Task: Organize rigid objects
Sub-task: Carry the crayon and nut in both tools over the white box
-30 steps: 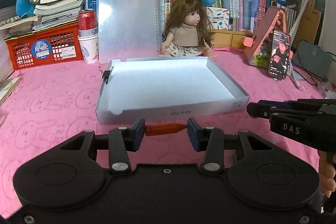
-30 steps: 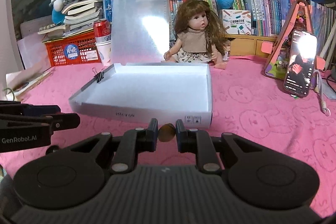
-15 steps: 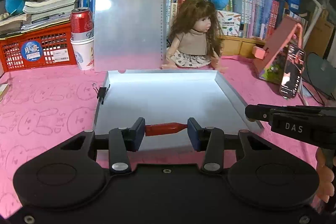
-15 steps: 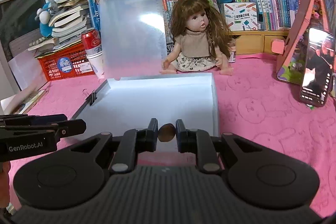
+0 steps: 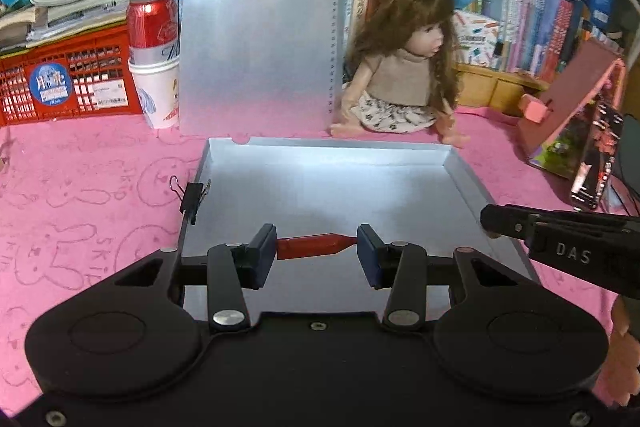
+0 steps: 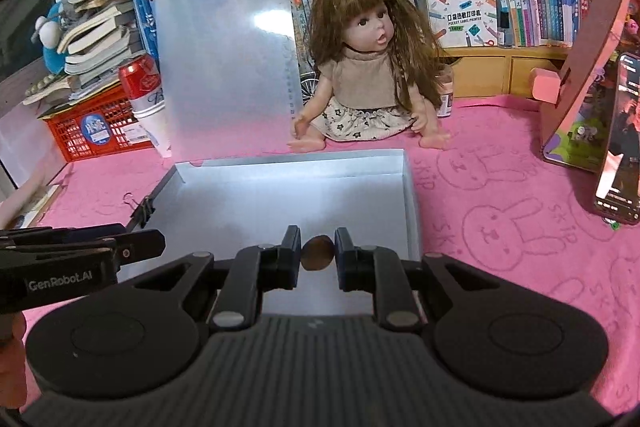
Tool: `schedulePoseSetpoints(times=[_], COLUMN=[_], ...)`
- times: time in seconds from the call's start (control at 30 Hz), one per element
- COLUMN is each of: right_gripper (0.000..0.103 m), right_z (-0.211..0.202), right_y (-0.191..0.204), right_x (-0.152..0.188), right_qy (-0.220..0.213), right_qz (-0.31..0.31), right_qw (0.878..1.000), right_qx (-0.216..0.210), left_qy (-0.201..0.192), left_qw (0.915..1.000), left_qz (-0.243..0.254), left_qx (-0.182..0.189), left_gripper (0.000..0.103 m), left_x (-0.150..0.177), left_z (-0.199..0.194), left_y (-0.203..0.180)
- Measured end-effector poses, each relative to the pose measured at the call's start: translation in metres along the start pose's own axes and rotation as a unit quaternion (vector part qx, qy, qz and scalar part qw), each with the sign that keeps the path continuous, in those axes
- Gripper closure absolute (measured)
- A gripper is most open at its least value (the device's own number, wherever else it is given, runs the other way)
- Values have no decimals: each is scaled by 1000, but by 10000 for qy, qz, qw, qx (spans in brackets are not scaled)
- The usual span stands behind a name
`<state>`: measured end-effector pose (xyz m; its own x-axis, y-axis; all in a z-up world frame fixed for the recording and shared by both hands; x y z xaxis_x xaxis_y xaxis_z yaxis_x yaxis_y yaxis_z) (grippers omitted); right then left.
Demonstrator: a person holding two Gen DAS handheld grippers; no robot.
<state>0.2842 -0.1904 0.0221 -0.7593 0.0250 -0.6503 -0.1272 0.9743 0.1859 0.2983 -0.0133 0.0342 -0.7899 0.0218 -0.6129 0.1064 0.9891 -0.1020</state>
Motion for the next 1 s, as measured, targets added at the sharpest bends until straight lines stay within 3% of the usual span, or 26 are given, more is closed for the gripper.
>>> schedulePoseSetpoints(times=[0.53,1.0], right_gripper=[81,81], right_z=[56,91], right_y=[-6,-8], right_x=[-29,-26], right_qy=[527,897], right_qz=[204,276], right_qw=[9984,9955], right_qx=[8,135], left_qy=[575,797], left_qw=[9979,9964], left_qz=[-265,-213], left_qx=[-139,-185], left_gripper=[61,61], left_x=[-26,-24], left_z=[72,100], left_y=[16,16])
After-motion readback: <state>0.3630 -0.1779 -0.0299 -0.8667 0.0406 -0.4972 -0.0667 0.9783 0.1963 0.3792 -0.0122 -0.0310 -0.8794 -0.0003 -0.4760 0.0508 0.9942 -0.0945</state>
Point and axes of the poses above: each gripper's, at about its wrist camera, not at the fingertips, and z roughly the way its jaws point, y to its left, x to its underside, the point moved 7 cm from there along z, roughly the way its jaws point, and after that the axes turned 11 degrees about y, right-handed, at the moved point
